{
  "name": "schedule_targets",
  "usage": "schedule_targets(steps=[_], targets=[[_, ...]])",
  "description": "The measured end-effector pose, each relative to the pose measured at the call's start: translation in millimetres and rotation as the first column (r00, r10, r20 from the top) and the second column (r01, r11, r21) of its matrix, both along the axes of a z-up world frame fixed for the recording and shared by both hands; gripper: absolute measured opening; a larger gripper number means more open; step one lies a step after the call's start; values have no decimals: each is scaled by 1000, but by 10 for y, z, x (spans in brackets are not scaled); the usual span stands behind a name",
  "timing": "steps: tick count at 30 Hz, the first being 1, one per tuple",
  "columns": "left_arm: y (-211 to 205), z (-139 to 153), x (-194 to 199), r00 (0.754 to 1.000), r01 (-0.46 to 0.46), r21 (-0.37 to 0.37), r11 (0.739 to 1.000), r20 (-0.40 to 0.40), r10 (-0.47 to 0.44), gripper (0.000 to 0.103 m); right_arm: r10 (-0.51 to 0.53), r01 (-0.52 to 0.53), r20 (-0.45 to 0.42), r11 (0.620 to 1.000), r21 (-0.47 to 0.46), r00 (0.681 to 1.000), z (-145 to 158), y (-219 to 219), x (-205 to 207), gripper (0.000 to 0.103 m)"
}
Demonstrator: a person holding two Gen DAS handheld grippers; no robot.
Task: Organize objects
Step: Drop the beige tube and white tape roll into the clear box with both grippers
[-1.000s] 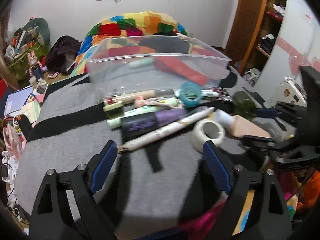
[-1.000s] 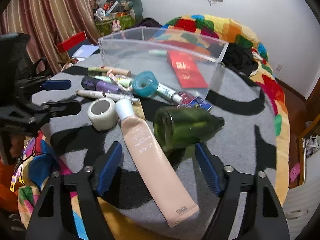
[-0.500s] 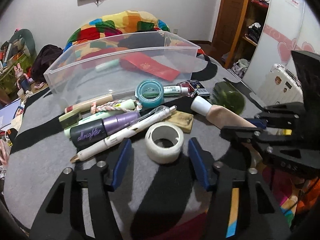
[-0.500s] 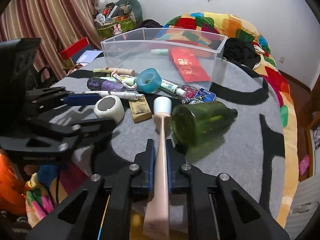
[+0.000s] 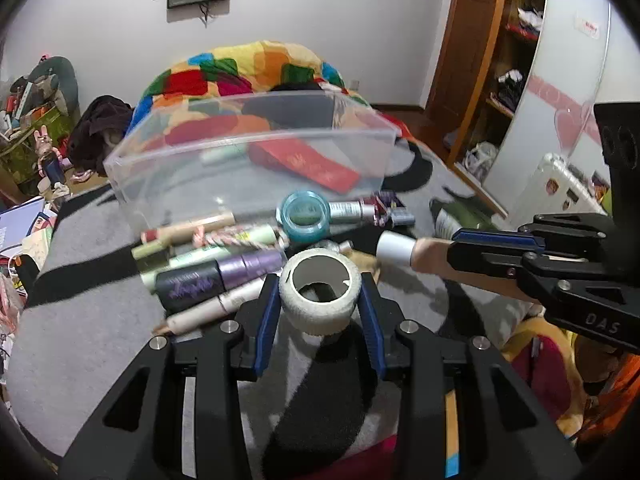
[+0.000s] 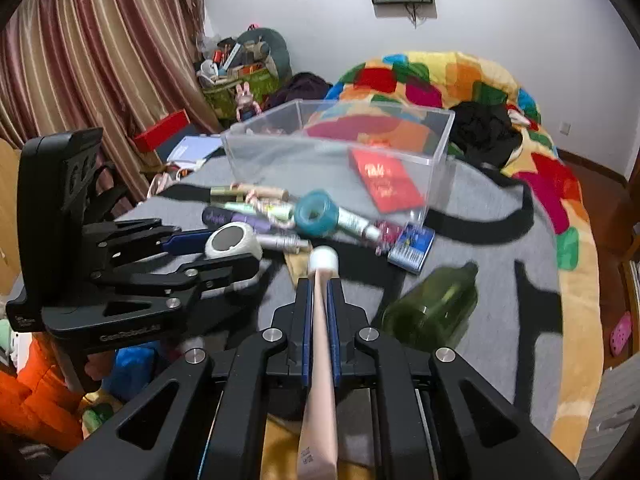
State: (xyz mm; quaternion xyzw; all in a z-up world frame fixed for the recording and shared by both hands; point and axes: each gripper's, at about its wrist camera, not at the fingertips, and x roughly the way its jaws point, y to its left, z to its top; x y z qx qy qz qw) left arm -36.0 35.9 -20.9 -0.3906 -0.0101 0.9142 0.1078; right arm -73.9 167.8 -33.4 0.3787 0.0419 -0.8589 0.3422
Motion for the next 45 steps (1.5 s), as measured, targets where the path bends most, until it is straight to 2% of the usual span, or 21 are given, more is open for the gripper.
schedule_targets(steps=[8,21,31,34,40,45], targets=[[-143,247,-30,997,-32,27,999,-66,34,38,-26,26,-15,1000,15,1000,51,-33,-116,6],[-344,556,-262,986,-81,35,996,-143,86,38,-53,46,-184,998,-41,982,675,-99,-324,6],[-520,754,-670,978,-122,-3,992,-173,120,38,-105,93,-337,994,-51,936,1224,-369,-765,6],[-587,737,-864,978,-141,-19,990,-159,137,38,-126,134,-355,991,-4,926,1189,-504,-1010,6],[-715,496,-1271,983,-173,-42,984,-70,170,38,-139,176,-285,978,110,948,809,-721,-1449,6],[-783,272,-1464,981,-195,-46,980,-8,195,38,-107,153,-240,971,183,965,524,-905,-1564,7]])
